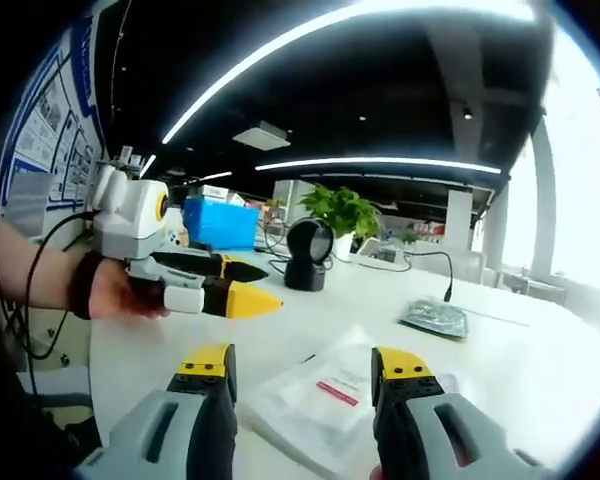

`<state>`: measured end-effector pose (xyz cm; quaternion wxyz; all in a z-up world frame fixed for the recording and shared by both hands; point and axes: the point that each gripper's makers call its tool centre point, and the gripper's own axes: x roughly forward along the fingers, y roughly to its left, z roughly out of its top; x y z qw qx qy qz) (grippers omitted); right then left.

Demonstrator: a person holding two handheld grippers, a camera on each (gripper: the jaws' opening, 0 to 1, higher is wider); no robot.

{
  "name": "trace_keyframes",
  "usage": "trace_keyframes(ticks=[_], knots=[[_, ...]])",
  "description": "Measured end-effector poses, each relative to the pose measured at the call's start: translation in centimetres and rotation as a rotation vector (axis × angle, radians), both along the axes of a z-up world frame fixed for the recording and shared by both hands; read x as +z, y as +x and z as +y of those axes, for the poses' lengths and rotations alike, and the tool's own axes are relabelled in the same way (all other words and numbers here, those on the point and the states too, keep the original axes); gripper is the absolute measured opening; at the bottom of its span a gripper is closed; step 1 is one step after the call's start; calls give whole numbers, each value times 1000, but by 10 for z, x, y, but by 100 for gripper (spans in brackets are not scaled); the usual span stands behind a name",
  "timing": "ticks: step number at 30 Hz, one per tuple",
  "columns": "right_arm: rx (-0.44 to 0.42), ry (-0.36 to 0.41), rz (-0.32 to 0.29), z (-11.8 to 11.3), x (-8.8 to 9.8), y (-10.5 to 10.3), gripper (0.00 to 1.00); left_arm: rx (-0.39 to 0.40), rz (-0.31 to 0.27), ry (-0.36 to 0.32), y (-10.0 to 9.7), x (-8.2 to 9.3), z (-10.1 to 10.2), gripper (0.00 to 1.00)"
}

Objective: Clip sheet goods on table flip sheet goods clip sheet goods scan sheet goods put sheet goods back to table

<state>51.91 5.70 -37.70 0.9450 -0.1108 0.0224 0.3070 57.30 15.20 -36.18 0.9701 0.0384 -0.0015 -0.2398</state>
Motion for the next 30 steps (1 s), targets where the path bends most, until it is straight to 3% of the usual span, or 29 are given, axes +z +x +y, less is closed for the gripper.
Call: trace_keyframes(ticks=[6, 26, 30], knots=[[-2, -94, -51, 4, -6, -2, 47, 0, -2, -5, 0, 0, 1, 33], [6, -152, -39, 3, -18, -2, 44, -2, -4, -6, 0, 0, 0, 33], [1, -135, -28, 2, -17, -1, 43, -2, -4, -7, 0, 0, 0, 33]])
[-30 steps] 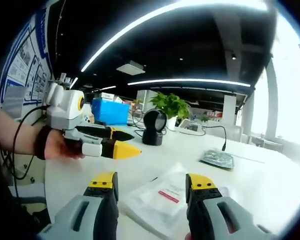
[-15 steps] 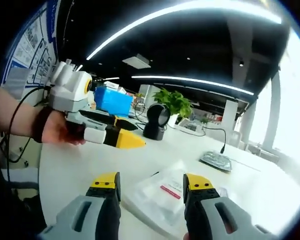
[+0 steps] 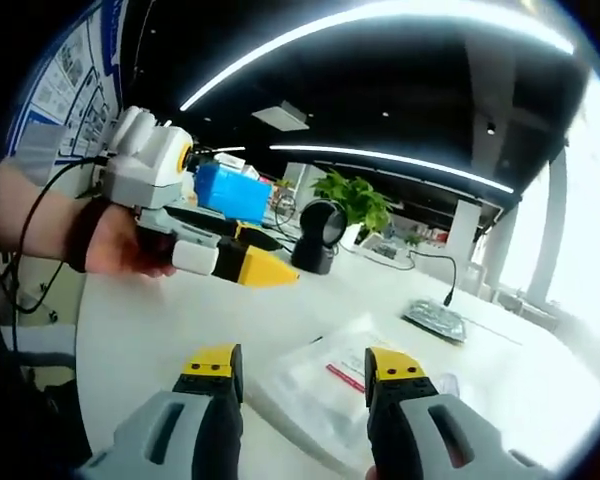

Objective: Clip sheet goods on table flip sheet goods clip sheet goods scan sheet goods put sheet goods back to table

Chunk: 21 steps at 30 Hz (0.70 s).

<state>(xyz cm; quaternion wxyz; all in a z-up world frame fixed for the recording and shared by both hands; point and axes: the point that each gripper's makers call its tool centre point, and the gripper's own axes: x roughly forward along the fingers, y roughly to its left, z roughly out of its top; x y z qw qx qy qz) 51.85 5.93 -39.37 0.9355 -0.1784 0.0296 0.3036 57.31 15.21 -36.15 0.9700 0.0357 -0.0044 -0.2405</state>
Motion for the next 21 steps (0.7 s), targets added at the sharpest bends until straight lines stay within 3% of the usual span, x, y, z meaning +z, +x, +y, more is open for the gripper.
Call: trace_keyframes(ticks=[9, 21], knots=[[-4, 53, 36, -2, 3, 0, 38, 0, -1, 0, 0, 0, 0, 33], [8, 34, 37, -2, 7, -2, 37, -2, -1, 0, 0, 0, 0, 33]])
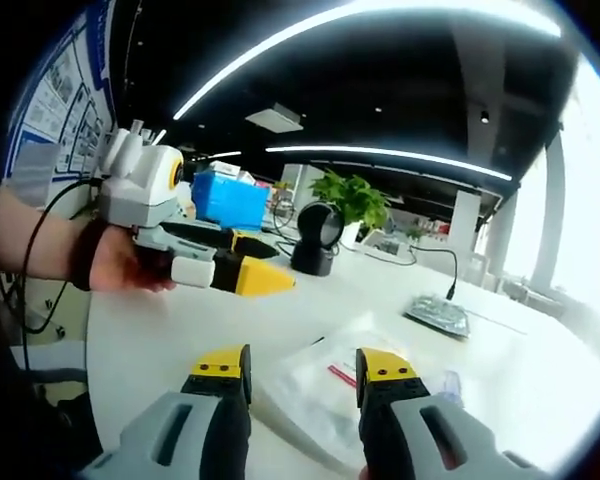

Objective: Clip sheet goods on table flip sheet goods clip sheet goods scan sheet goods put sheet goods back to table

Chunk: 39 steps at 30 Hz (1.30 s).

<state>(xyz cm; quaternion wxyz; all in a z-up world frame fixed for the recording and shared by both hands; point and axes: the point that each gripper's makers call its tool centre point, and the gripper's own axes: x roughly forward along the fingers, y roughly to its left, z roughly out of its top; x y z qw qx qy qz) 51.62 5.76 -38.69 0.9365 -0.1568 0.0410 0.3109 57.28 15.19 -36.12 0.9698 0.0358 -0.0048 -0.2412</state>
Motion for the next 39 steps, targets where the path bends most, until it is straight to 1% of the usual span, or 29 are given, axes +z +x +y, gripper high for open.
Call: trace_keyframes(ticks=[4, 8, 10, 14, 17, 18, 20, 22, 26, 28, 29, 30, 31, 32, 35, 37, 39], knots=[[5, 7, 6, -1, 4, 0, 36, 0, 1, 1, 0, 0, 0, 33], [1, 7, 3, -2, 5, 0, 36, 0, 0, 1, 0, 0, 0, 33], [1, -8, -2, -2, 2, 0, 36, 0, -1, 0, 0, 0, 0, 33], [2, -72, -27, -1, -9, 0, 35, -1, -1, 0, 0, 0, 0, 33], [-1, -86, -20, -1, -15, 0, 31, -1, -1, 0, 0, 0, 0, 33], [0, -85, -29, -1, -13, 0, 29, 0, -1, 0, 0, 0, 0, 33], [-1, -83, -22, 1, -13, 0, 22, 0, -1, 0, 0, 0, 0, 33], [-9, -78, -2, 1, -16, 0, 14, 0, -2, -1, 0, 0, 0, 33], [-21, -52, 45, -2, -18, 0, 9, 1, -3, -2, 0, 0, 1, 33], [-20, -46, 59, -2, -20, 0, 5, 2, -3, -2, 0, 0, 1, 33], [-19, -48, 62, -2, -20, -1, 0, 1, -3, -3, 0, 0, 1, 33], [-26, -69, 58, -4, -22, 0, 0, 1, -3, -3, 0, 1, 1, 33], [-26, -69, 47, -4, -21, -1, 0, 1, -3, -3, 0, 0, 1, 33], [-26, -68, 54, -5, -21, 0, 0, 2, -4, -3, 0, 1, 1, 33], [-27, -49, 72, -6, -20, 0, 0, 2, -3, -3, 0, 0, 1, 33], [-39, 9, 94, -7, -15, 0, 0, 1, -3, -2, 0, 0, 0, 33], [-35, 79, 105, -6, -4, -1, 0, 1, -3, -2, 0, 0, 0, 33]])
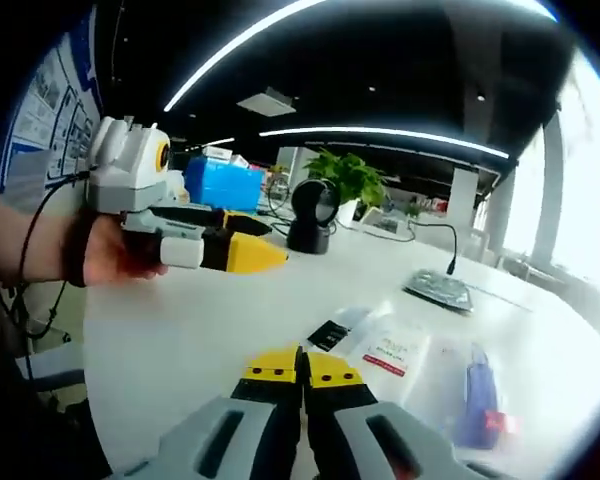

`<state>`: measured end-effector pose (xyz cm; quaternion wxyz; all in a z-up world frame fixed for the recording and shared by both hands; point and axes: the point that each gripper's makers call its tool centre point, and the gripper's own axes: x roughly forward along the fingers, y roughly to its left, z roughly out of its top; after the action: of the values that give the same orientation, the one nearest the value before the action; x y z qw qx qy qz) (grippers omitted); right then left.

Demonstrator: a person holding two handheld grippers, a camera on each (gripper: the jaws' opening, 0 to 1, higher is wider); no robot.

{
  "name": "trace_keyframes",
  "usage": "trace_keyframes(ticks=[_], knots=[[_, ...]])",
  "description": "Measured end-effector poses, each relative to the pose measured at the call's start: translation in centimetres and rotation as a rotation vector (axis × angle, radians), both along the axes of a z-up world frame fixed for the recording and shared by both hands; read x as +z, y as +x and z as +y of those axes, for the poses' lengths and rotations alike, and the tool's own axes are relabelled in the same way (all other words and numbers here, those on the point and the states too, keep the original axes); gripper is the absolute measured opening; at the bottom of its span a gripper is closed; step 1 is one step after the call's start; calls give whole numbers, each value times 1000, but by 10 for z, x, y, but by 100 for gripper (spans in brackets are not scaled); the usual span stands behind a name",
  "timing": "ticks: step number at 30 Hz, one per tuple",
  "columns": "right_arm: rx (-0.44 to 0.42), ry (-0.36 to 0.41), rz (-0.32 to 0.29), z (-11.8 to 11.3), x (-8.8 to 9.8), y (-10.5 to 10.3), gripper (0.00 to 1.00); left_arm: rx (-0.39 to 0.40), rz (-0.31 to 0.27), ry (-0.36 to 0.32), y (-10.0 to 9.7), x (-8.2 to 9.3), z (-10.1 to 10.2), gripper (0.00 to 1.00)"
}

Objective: Clip sheet goods on table flip sheet goods clip sheet goods scan sheet goods put sheet goods back to table

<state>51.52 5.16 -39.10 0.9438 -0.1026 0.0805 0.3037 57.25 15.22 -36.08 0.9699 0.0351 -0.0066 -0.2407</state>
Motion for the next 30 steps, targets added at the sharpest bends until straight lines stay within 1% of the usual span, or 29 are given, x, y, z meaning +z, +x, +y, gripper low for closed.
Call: trace_keyframes(ticks=[2, 4, 5, 6, 8, 11, 13, 15, 19, 21, 23, 24, 25, 26, 28, 30], knots=[[1, 95, 63, 2, 7, -3, 0, 0, 1, 0, 0, 0, 0, 33], [0, 272, 199, 2, 12, -5, 0, 0, 1, 0, 0, 0, 0, 33], [-8, 319, 265, 0, 10, -6, 0, 0, 1, 1, 0, 0, 0, 33], [-14, 340, 280, -2, 9, -5, 0, 0, 1, 1, 0, 0, 0, 33], [-5, 322, 268, -4, 6, -5, 0, 1, 1, 1, 0, 0, 0, 33], [58, 228, 233, 3, -1, -17, 0, 0, 1, 1, 0, 0, 0, 33], [98, 184, 205, 8, -2, -26, 0, -1, 2, 3, 0, 0, 0, 33], [108, 155, 174, 10, -3, -30, 0, -1, 1, 3, 0, 0, 0, 33], [123, 105, 138, 13, -9, -32, 0, 0, 1, 3, 0, 0, 0, 33], [131, 92, 115, 14, -6, -32, 0, 0, 1, 4, 0, 0, 0, 33], [162, 78, 67, 17, -1, -34, 1, 0, 2, 5, 0, 0, 0, 33], [166, 49, 59, 16, -2, -34, 2, 0, 2, 4, 0, 0, 0, 33], [174, 28, 36, 16, -1, -34, 5, -1, 2, 4, 0, 0, 0, 33], [187, 6, 23, 16, -1, -35, 9, -1, 2, 4, 0, 0, 0, 33], [197, -4, 11, 15, 0, -36, 15, 0, 1, 5, 0, 0, 0, 33], [216, -16, -14, 12, 2, -38, 19, 1, 1, 4, 0, 0, 0, 33]])
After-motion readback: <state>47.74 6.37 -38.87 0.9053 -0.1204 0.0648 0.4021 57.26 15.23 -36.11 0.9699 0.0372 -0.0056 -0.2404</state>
